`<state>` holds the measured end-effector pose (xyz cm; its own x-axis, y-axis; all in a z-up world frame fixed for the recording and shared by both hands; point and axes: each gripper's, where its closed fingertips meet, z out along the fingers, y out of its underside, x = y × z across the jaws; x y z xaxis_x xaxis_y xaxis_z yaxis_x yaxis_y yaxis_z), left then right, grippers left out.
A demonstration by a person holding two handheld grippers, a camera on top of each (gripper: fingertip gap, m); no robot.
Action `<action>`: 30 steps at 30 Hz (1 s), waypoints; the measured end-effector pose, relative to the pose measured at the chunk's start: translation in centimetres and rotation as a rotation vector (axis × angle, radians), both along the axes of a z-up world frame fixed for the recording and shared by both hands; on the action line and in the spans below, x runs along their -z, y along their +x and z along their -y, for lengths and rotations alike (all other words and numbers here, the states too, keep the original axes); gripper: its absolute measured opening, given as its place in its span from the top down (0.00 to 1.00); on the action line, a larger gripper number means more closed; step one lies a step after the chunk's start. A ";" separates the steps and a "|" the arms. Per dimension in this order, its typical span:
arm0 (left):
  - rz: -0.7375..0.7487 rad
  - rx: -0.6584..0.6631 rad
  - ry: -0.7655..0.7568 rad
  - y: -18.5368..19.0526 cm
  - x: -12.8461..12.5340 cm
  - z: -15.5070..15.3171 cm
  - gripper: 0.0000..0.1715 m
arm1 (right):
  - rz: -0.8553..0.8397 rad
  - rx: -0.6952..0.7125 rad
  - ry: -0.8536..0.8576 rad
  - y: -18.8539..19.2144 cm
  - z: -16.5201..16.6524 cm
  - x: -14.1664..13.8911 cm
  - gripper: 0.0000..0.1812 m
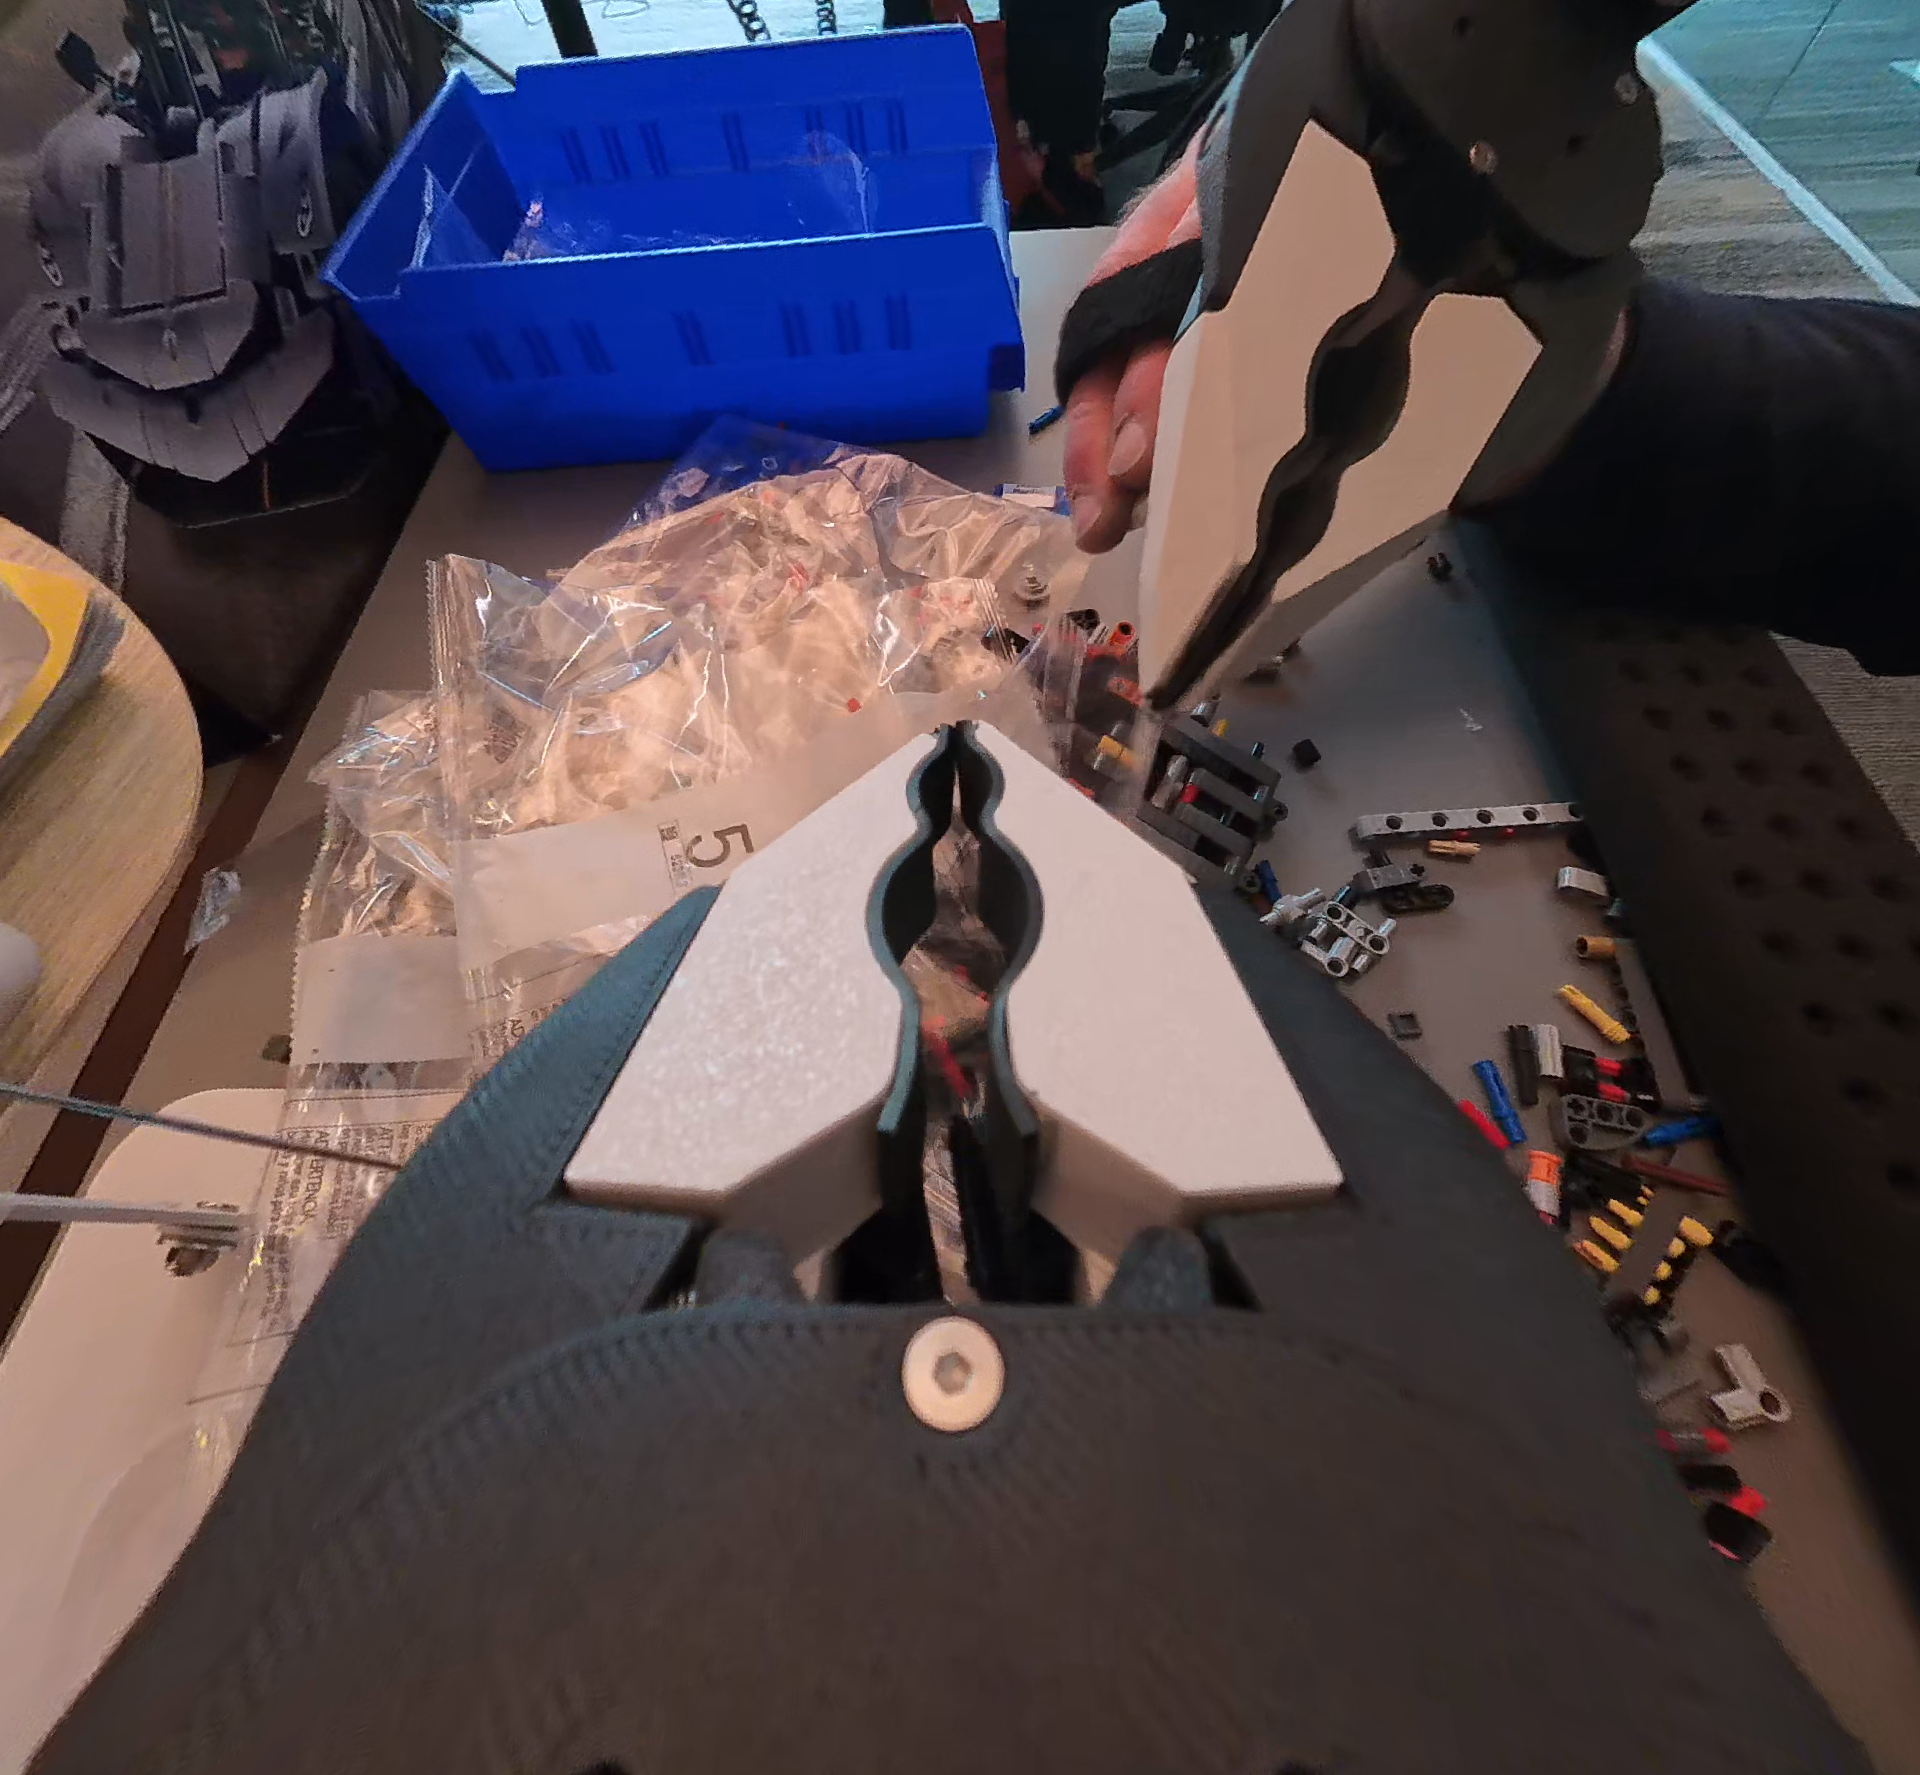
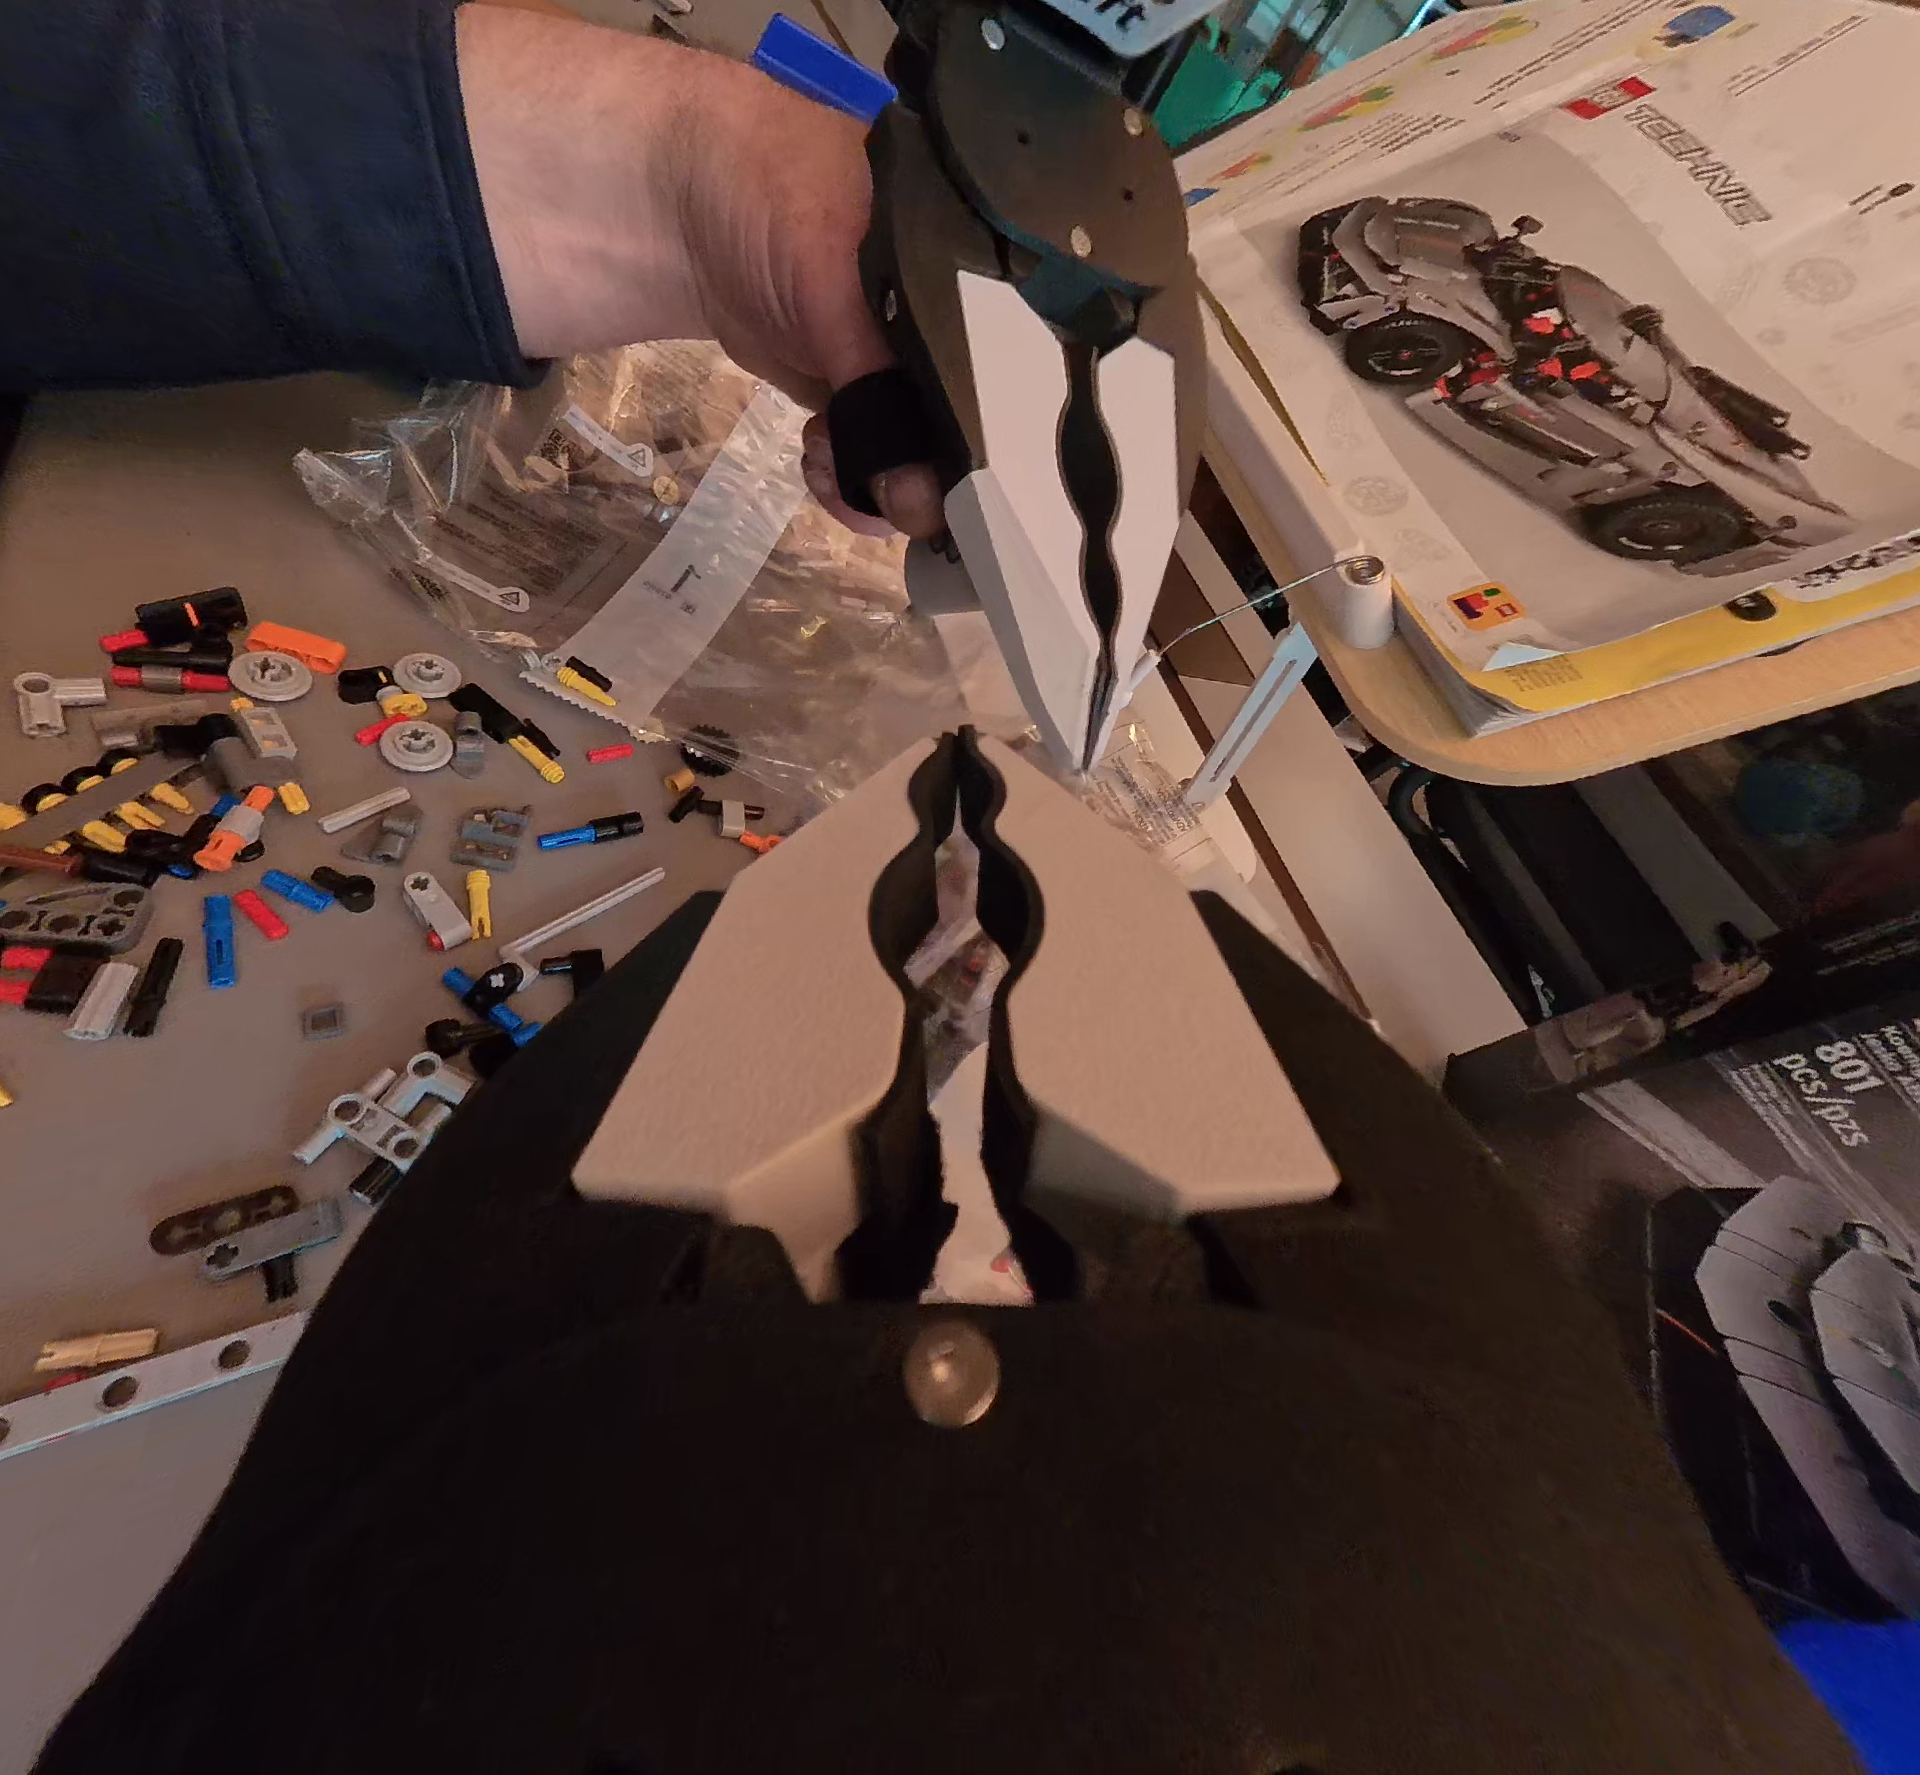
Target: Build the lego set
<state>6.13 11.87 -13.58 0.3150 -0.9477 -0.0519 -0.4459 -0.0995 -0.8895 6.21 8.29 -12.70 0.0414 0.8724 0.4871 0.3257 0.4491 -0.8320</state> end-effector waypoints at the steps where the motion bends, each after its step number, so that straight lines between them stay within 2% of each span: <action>1: -0.006 -0.001 0.007 0.0 0.0 0.0 1.00 | 0.007 -0.001 -0.005 0.0 0.0 0.2 1.00; 4: -0.021 0.000 0.025 0.1 0.0 0.0 1.00 | 0.009 0.002 -0.009 -0.2 -0.1 0.4 1.00; 8: -0.040 -0.005 0.051 0.0 0.0 -0.1 1.00 | -0.050 -0.015 -0.017 0.0 0.2 -0.8 0.92; 11: -0.038 0.000 0.064 0.1 -0.2 0.0 1.00 | -0.077 0.038 -0.024 0.6 -0.9 -1.4 0.90; 14: -0.044 0.005 0.071 0.2 -0.3 0.2 1.00 | -0.067 0.083 -0.034 1.0 -1.9 -1.1 0.91; 23: -0.078 0.035 0.101 0.8 -0.2 0.8 1.00 | -0.031 0.100 -0.090 0.9 -2.4 -0.2 0.95; 30: -0.162 0.048 0.146 1.2 0.4 1.1 1.00 | 0.002 0.108 -0.144 0.8 -2.6 0.7 0.97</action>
<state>7.34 10.77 -13.99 0.2456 -0.9403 -0.2357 -0.5856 0.0498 -0.8090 6.99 10.89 -13.36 0.1383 0.9237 0.3573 0.3672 0.2873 -0.8847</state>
